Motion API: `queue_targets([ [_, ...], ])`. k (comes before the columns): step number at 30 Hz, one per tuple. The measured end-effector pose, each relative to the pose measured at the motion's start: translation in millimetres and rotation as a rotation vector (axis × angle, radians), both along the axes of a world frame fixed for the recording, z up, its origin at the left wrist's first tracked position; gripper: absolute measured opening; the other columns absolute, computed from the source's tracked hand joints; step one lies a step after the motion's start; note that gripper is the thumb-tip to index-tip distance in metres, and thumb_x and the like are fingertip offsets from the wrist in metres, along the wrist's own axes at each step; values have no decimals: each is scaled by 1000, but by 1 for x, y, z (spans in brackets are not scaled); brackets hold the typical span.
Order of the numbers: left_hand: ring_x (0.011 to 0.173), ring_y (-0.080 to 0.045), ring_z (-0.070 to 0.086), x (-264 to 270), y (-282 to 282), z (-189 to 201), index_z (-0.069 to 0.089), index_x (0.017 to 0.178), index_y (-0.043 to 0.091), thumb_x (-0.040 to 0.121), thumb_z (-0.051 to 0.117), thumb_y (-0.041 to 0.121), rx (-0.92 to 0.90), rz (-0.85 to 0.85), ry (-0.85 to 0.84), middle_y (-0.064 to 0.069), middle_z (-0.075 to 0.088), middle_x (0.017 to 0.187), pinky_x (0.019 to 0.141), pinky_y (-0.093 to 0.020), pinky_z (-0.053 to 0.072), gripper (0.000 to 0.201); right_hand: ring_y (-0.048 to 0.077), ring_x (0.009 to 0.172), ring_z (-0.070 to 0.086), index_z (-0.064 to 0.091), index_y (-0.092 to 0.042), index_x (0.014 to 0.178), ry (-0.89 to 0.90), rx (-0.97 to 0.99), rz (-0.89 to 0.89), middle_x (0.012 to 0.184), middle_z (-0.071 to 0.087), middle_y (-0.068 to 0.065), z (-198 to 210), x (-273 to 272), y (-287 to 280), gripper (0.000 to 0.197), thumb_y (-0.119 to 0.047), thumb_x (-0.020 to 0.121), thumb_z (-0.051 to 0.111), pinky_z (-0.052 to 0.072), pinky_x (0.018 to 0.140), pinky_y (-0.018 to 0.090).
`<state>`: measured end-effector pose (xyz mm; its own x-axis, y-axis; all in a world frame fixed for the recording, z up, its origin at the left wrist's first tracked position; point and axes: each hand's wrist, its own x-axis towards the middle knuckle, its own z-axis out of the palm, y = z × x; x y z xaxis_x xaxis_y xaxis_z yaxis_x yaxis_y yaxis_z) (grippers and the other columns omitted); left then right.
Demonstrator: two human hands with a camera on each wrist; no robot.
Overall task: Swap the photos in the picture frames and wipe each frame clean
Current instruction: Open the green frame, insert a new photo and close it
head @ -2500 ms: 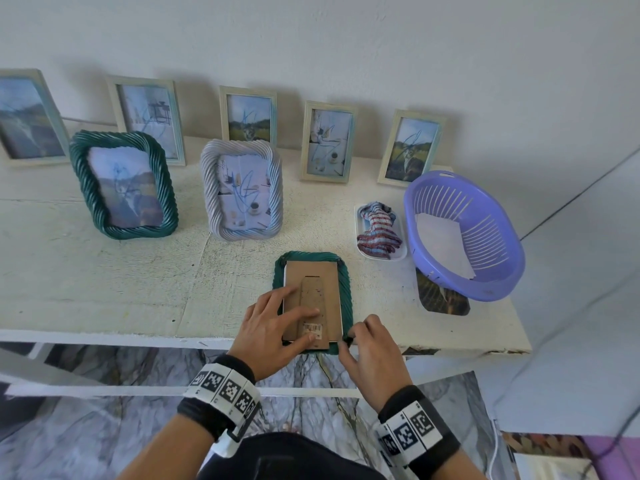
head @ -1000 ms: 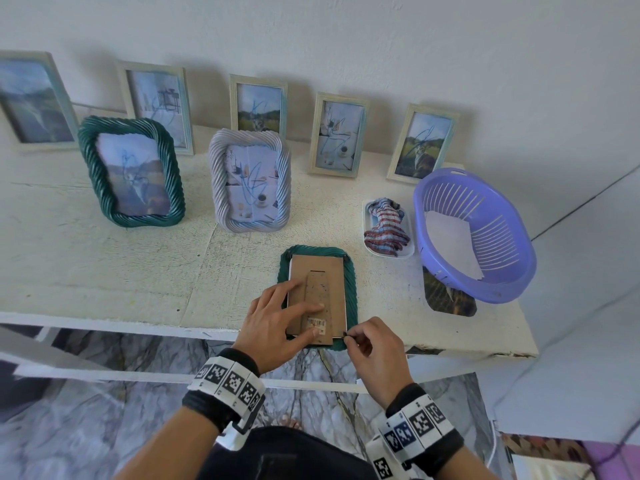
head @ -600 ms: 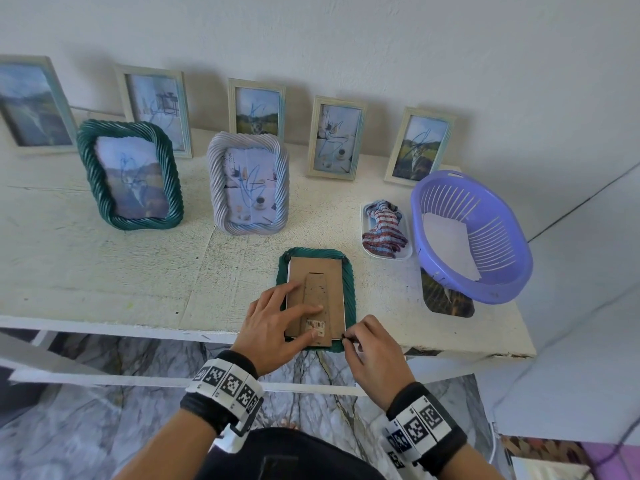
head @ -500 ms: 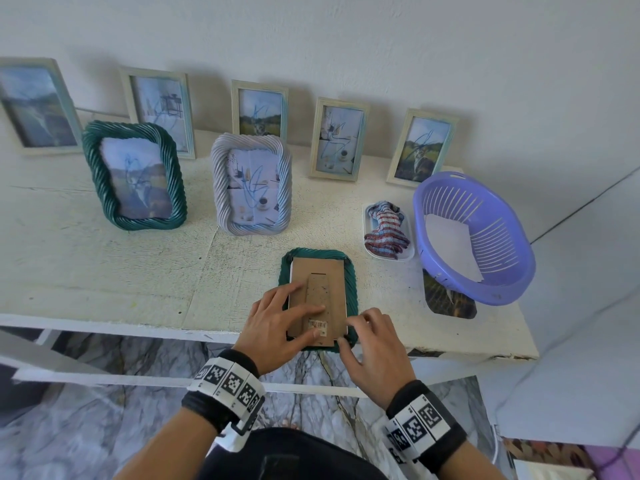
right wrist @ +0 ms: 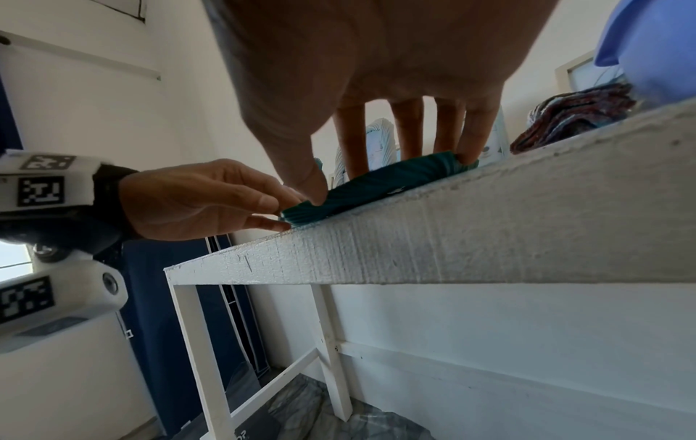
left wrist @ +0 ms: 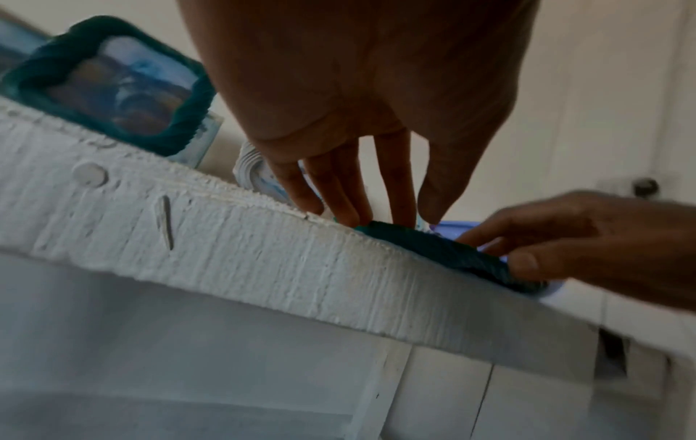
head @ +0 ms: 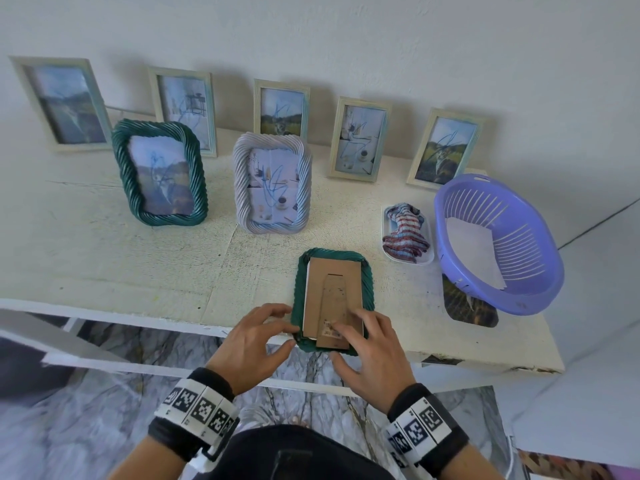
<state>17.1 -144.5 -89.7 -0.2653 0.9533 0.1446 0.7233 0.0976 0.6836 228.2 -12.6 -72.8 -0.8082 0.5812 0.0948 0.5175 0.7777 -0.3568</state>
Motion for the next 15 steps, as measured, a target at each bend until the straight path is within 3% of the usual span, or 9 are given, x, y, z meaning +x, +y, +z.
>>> queue_targets([
  [2, 112, -1, 55, -2, -1, 1, 74, 106, 28, 86, 54, 47, -2, 20, -57, 13, 58, 125, 93, -27, 48, 34, 27, 115, 42, 62, -27, 118, 9, -5, -9, 128, 48, 3, 0, 0, -1, 41, -46, 83, 56, 48, 91, 38],
  [6, 114, -1, 55, -1, 0, 8, 75, 106, 28, 85, 50, 51, -16, 32, -18, 13, 59, 127, 95, -28, 49, 40, 27, 115, 42, 63, -27, 118, 11, -2, -14, 129, 49, 3, -1, 0, 0, 41, -47, 83, 56, 47, 92, 37],
  [11, 126, 1, 32, -6, 0, 12, 63, 120, 46, 78, 42, 69, -235, -67, -125, 23, 39, 134, 106, -30, 24, 53, 27, 114, 43, 64, -27, 117, 16, 4, -10, 129, 49, 3, -2, 1, 0, 40, -47, 83, 57, 47, 92, 37],
  [15, 130, 2, 27, -13, -4, 9, 58, 123, 50, 81, 43, 66, -235, -110, -181, 26, 36, 137, 108, -33, 22, 48, 28, 114, 43, 63, -27, 118, 40, -12, 1, 129, 48, 3, -2, 1, 1, 40, -46, 83, 57, 49, 91, 39],
])
